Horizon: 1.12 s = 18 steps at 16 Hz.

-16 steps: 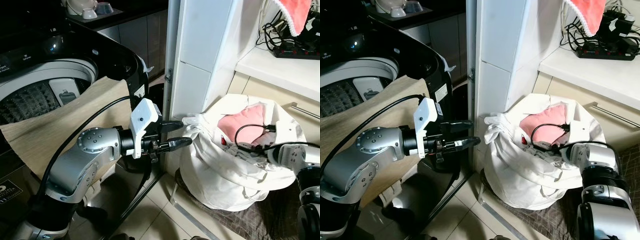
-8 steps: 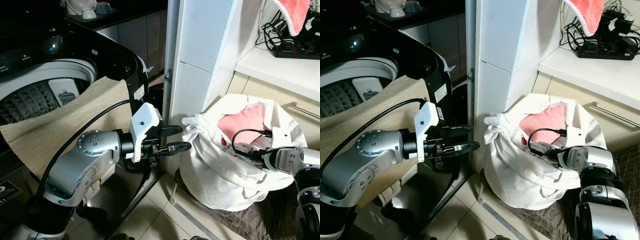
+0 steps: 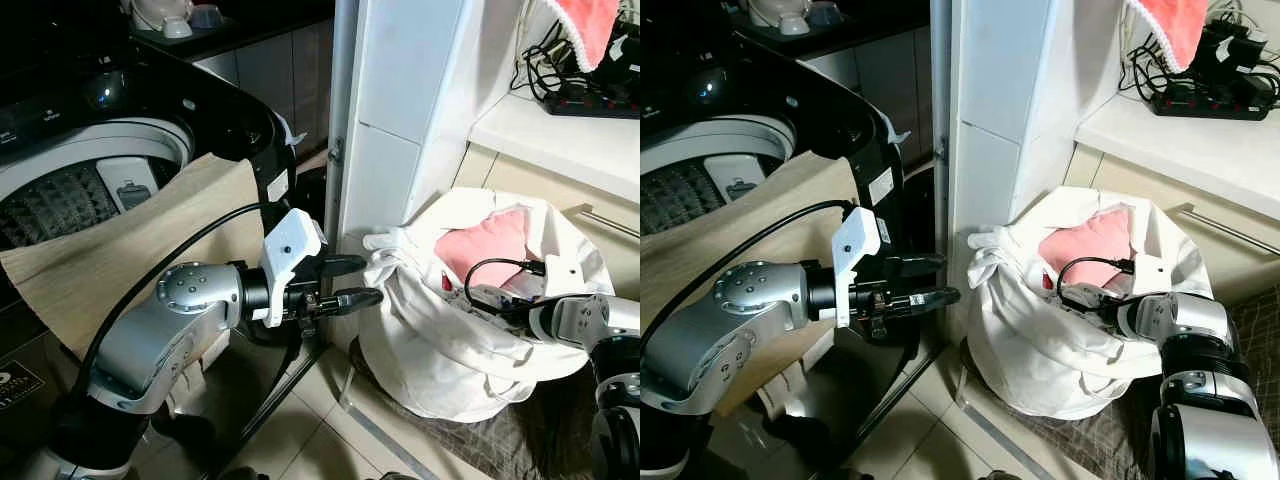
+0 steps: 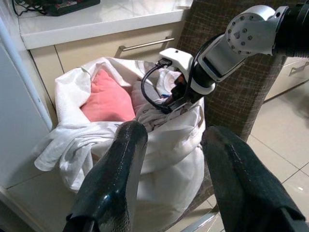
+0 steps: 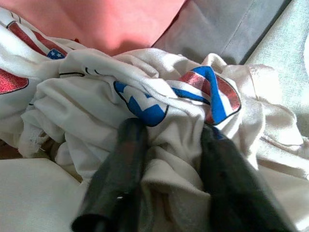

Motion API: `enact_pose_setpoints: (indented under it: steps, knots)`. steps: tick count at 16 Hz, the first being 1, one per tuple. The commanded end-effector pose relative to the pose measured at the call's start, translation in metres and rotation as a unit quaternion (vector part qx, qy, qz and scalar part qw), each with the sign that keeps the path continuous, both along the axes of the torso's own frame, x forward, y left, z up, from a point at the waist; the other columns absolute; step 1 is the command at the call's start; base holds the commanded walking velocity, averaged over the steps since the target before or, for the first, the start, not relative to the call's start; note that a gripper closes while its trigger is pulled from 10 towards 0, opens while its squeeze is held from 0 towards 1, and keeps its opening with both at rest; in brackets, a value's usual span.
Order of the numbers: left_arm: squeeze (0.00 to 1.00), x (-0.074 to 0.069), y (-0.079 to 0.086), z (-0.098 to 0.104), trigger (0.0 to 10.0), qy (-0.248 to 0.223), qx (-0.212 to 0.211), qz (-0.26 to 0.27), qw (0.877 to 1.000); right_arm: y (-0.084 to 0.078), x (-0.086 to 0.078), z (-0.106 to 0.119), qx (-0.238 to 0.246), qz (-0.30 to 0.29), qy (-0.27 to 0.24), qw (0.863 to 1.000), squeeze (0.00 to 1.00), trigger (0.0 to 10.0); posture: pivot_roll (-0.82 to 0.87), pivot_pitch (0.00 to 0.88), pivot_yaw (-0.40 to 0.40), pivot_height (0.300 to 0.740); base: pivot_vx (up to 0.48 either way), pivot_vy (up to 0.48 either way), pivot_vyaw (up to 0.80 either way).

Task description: Clothes washing

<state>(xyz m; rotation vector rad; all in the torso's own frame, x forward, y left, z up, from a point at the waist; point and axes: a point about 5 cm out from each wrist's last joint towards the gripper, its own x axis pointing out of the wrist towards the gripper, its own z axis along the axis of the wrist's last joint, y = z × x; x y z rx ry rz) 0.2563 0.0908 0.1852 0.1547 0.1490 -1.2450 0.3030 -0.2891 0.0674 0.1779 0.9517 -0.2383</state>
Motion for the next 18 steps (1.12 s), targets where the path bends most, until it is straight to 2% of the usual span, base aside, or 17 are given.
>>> enact_pose_setpoints:
  steps: [1,8,12,13,15,16,17,18]
  knots:
    - [0.00,0.000,0.000,0.001,10.0,-0.007,0.011,0.001,1.000,0.000,0.001,0.002,0.008,0.000,0.000,1.000,0.00,0.0,-0.11,0.000,0.004,0.740,0.000,0.000,0.00]
    - [0.00,0.001,0.001,0.002,10.0,-0.009,0.009,0.005,1.000,-0.001,0.010,0.018,0.015,0.003,-0.028,0.999,0.00,0.0,-0.11,0.000,0.001,0.740,0.000,0.000,0.00]
    - [0.00,0.006,0.002,0.005,10.0,-0.019,-0.002,0.025,1.000,0.001,0.025,0.052,0.051,0.010,-0.102,0.993,0.00,0.0,-0.11,0.000,0.004,0.740,0.000,0.000,0.00]
    - [0.00,0.011,0.002,0.009,10.0,-0.031,-0.013,0.046,0.998,0.006,0.032,0.073,0.074,0.027,-0.146,0.986,0.00,0.0,-0.11,0.000,0.005,0.740,0.000,0.000,0.00]
    - [0.00,0.029,0.003,0.026,10.0,-0.077,-0.062,0.118,0.988,0.022,0.039,0.122,0.119,0.083,-0.235,0.961,0.00,0.0,-0.11,0.000,0.004,0.740,0.000,0.000,0.00]
    - [0.00,0.031,0.004,0.029,10.0,-0.083,-0.071,0.128,0.986,0.024,0.040,0.129,0.123,0.092,-0.246,0.957,0.00,0.0,-0.11,0.000,0.004,0.740,0.000,0.000,0.00]
    - [0.00,0.038,0.003,0.040,10.0,-0.105,-0.099,0.149,0.978,0.036,0.038,0.154,0.143,0.131,-0.279,0.941,0.00,0.0,-0.12,0.000,0.004,0.740,0.000,0.000,0.00]
    - [0.00,0.042,0.002,0.051,10.0,-0.123,-0.130,0.164,0.970,0.054,0.030,0.183,0.173,0.190,-0.310,0.915,0.00,0.0,-0.12,0.000,0.005,0.740,0.000,0.000,0.00]
